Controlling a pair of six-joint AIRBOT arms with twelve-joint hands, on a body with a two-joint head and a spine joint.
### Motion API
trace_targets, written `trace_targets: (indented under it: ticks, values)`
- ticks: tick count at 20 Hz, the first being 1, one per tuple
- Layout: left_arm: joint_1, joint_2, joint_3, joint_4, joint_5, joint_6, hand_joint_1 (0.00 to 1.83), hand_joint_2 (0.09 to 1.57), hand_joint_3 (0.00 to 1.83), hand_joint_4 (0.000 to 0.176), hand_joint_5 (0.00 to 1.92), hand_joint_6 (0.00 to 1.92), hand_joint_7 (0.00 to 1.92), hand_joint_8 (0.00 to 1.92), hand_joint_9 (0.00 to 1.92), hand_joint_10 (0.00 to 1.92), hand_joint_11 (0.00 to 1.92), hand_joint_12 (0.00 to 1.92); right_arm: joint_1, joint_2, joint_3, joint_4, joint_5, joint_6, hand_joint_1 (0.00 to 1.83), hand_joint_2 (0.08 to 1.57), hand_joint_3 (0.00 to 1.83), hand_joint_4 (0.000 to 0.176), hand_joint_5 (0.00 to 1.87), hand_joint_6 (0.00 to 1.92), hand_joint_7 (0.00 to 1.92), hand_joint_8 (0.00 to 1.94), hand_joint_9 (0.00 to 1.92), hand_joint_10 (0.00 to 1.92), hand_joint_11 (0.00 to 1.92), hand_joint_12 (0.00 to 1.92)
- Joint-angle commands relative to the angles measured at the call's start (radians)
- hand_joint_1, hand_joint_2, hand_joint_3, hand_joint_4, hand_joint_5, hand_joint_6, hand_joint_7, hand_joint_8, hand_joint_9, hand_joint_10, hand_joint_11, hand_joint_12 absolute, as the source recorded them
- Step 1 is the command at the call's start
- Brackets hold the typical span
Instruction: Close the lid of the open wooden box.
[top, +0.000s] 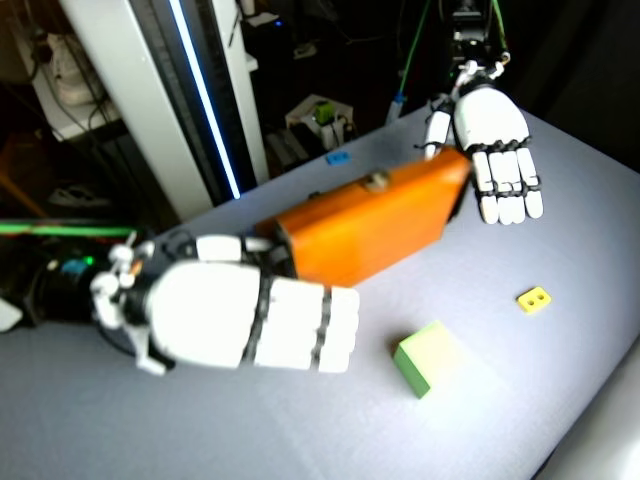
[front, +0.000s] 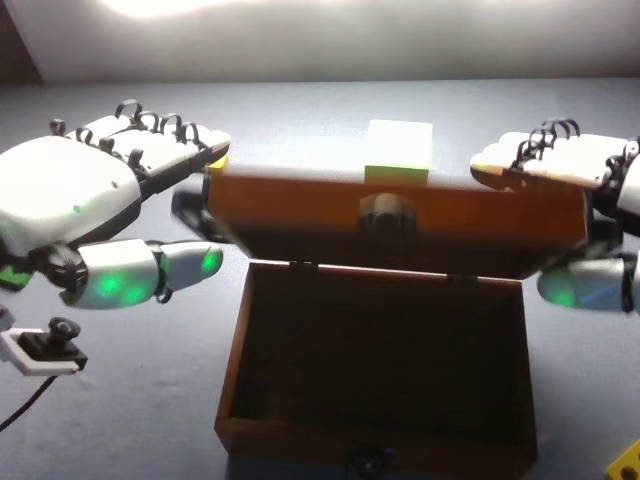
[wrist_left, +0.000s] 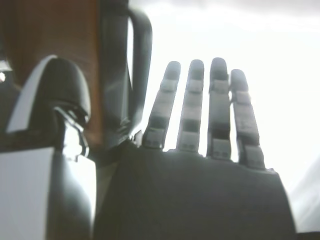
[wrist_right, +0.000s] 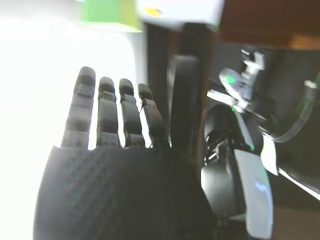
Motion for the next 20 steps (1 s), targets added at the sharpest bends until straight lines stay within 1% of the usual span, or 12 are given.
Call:
trace_targets:
  ticks: [1, 3, 4, 6, 8, 10, 11, 14, 15, 16, 17, 20]
  values:
    - [0.003, 0.012, -0.010, -0.005, -0.151, -0.004, 0.00, 1.33, 0.00, 0.000, 0.05, 0.00, 0.08, 0.00, 0.14, 0.00, 0.00, 0.54, 0.000, 0.009, -0.011, 0.032, 0.141, 0.008, 0.22, 1.25, 0.00, 0.004, 0.06, 0.01, 0.05, 0.01, 0.02, 0.00, 0.10, 0.03]
    - [0.037, 0.035, -0.041, -0.006, -0.184, -0.004, 0.00, 1.33, 0.00, 0.000, 0.08, 0.01, 0.13, 0.01, 0.19, 0.01, 0.00, 0.61, -0.026, 0.021, -0.033, 0.031, 0.166, 0.008, 0.25, 1.24, 0.00, 0.000, 0.05, 0.00, 0.05, 0.00, 0.02, 0.01, 0.12, 0.04]
    - [0.063, 0.048, -0.060, -0.009, -0.207, -0.004, 0.00, 1.34, 0.00, 0.000, 0.09, 0.01, 0.15, 0.01, 0.21, 0.02, 0.00, 0.58, -0.042, 0.027, -0.044, 0.031, 0.176, 0.009, 0.30, 1.23, 0.00, 0.000, 0.02, 0.00, 0.02, 0.00, 0.00, 0.00, 0.10, 0.04]
    - [0.114, 0.057, -0.085, -0.024, -0.239, -0.004, 0.00, 1.35, 0.00, 0.000, 0.06, 0.00, 0.12, 0.00, 0.18, 0.00, 0.00, 0.41, -0.064, 0.033, -0.060, 0.031, 0.178, 0.012, 0.46, 1.20, 0.00, 0.000, 0.02, 0.00, 0.01, 0.00, 0.00, 0.00, 0.07, 0.03]
    - [0.141, 0.052, -0.092, -0.038, -0.244, -0.004, 0.00, 1.38, 0.01, 0.000, 0.06, 0.00, 0.11, 0.00, 0.15, 0.00, 0.00, 0.34, -0.084, 0.033, -0.062, 0.039, 0.178, 0.018, 0.62, 1.16, 0.00, 0.000, 0.00, 0.00, 0.00, 0.00, 0.00, 0.00, 0.07, 0.03]
    - [0.160, 0.038, -0.094, -0.049, -0.239, -0.007, 0.00, 1.39, 0.01, 0.000, 0.03, 0.00, 0.08, 0.00, 0.13, 0.00, 0.00, 0.35, -0.113, 0.033, -0.062, 0.051, 0.178, 0.024, 0.68, 1.14, 0.00, 0.025, 0.00, 0.00, 0.00, 0.00, 0.00, 0.00, 0.09, 0.04]
    - [0.170, 0.031, -0.094, -0.062, -0.240, -0.007, 0.00, 1.40, 0.01, 0.000, 0.04, 0.00, 0.08, 0.00, 0.12, 0.00, 0.00, 0.34, -0.125, 0.033, -0.062, 0.052, 0.178, 0.029, 0.70, 1.13, 0.00, 0.034, 0.00, 0.00, 0.00, 0.00, 0.00, 0.00, 0.08, 0.04]
    - [0.203, 0.022, -0.093, -0.098, -0.248, -0.007, 0.00, 1.40, 0.00, 0.000, 0.04, 0.00, 0.04, 0.00, 0.08, 0.00, 0.00, 0.30, -0.141, 0.033, -0.063, 0.051, 0.178, 0.046, 0.78, 1.13, 0.00, 0.010, 0.02, 0.01, 0.00, 0.00, 0.00, 0.00, 0.00, 0.00]
    - [0.210, 0.021, -0.093, -0.102, -0.249, -0.007, 0.00, 1.40, 0.00, 0.000, 0.05, 0.00, 0.05, 0.00, 0.08, 0.00, 0.00, 0.32, -0.141, 0.037, -0.065, 0.048, 0.178, 0.050, 0.73, 1.14, 0.00, 0.036, 0.01, 0.00, 0.00, 0.00, 0.00, 0.00, 0.00, 0.00]
    - [0.217, 0.021, -0.094, -0.107, -0.251, -0.007, 0.00, 1.41, 0.00, 0.000, 0.06, 0.01, 0.06, 0.00, 0.08, 0.00, 0.00, 0.33, -0.141, 0.048, -0.069, 0.042, 0.178, 0.053, 0.71, 1.13, 0.00, 0.050, 0.00, 0.00, 0.00, 0.00, 0.00, 0.00, 0.00, 0.00]
    - [0.220, 0.022, -0.093, -0.111, -0.251, -0.007, 0.00, 1.41, 0.00, 0.000, 0.04, 0.00, 0.04, 0.00, 0.06, 0.00, 0.00, 0.31, -0.144, 0.057, -0.074, 0.039, 0.178, 0.053, 0.72, 1.11, 0.00, 0.080, 0.00, 0.00, 0.00, 0.00, 0.00, 0.00, 0.00, 0.00]
    - [0.222, 0.022, -0.093, -0.113, -0.250, -0.007, 0.00, 1.41, 0.00, 0.000, 0.03, 0.00, 0.04, 0.00, 0.07, 0.00, 0.00, 0.30, -0.156, 0.088, -0.098, 0.034, 0.193, 0.054, 0.74, 1.06, 0.00, 0.146, 0.00, 0.00, 0.00, 0.00, 0.00, 0.00, 0.00, 0.00]
